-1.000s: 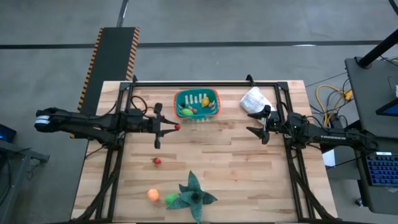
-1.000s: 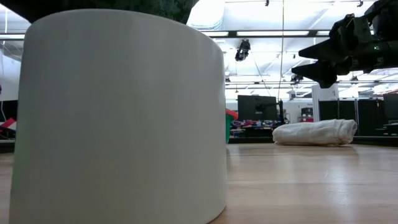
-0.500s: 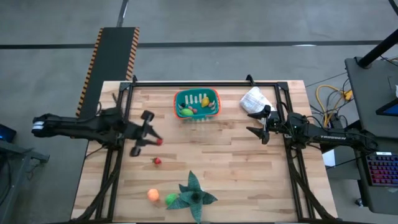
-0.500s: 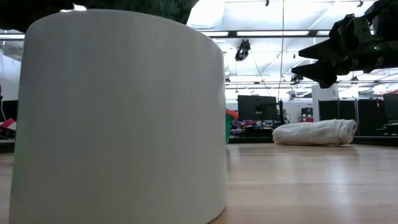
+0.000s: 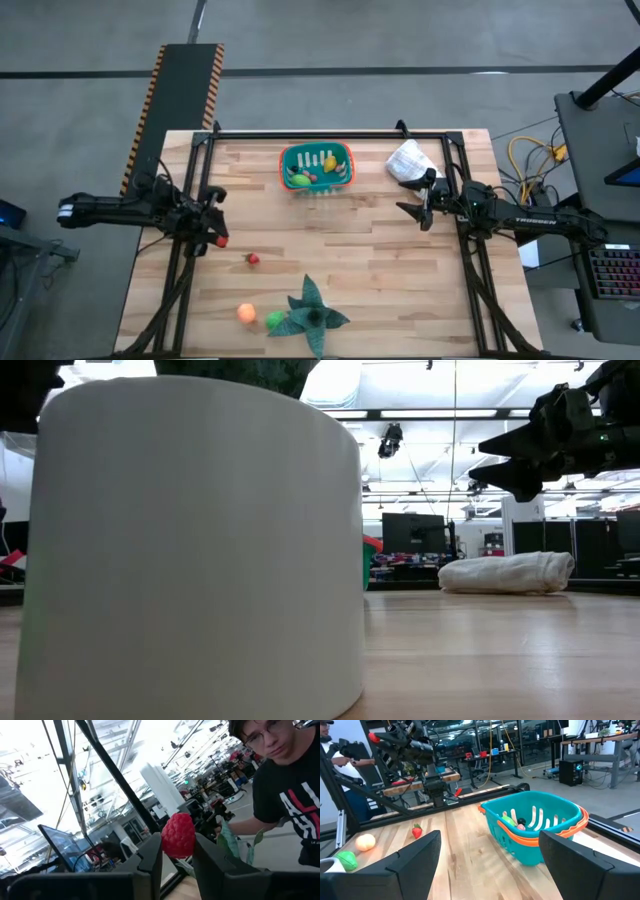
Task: Pick and placing Produce into tupperware
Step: Put the red raspberry toy into the bin
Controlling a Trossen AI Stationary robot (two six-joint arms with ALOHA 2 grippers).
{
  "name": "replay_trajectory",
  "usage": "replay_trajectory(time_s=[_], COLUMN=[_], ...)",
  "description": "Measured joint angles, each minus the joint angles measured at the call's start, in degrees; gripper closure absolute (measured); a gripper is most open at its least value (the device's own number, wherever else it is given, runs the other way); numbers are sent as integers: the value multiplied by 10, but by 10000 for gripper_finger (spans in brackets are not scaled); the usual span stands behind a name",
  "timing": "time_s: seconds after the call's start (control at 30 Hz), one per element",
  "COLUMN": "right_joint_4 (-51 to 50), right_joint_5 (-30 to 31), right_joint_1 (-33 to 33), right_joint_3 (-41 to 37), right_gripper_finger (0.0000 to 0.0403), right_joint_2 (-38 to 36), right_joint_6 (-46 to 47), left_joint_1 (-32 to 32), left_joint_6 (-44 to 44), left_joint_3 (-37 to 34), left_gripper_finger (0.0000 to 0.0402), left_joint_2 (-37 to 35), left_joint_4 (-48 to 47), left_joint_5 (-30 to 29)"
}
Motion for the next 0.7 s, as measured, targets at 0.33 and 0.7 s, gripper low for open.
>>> replay_trajectory(time_s=[0.33,0.7], right_joint_4=[0,0], right_joint_5=[0,0], right_joint_1=[0,0], right_joint_3=[0,0], right_gripper_finger=[76,76], right_joint_2=[0,0], right_joint_6=[0,0], left_joint_1=[0,0], left_joint_6=[-2,-1], left_joint_3=[-3,5], left_gripper_finger=[336,336], left_joint_2=[-10,21], left_joint_4=[-2,-2], left_joint_5=[-5,-277])
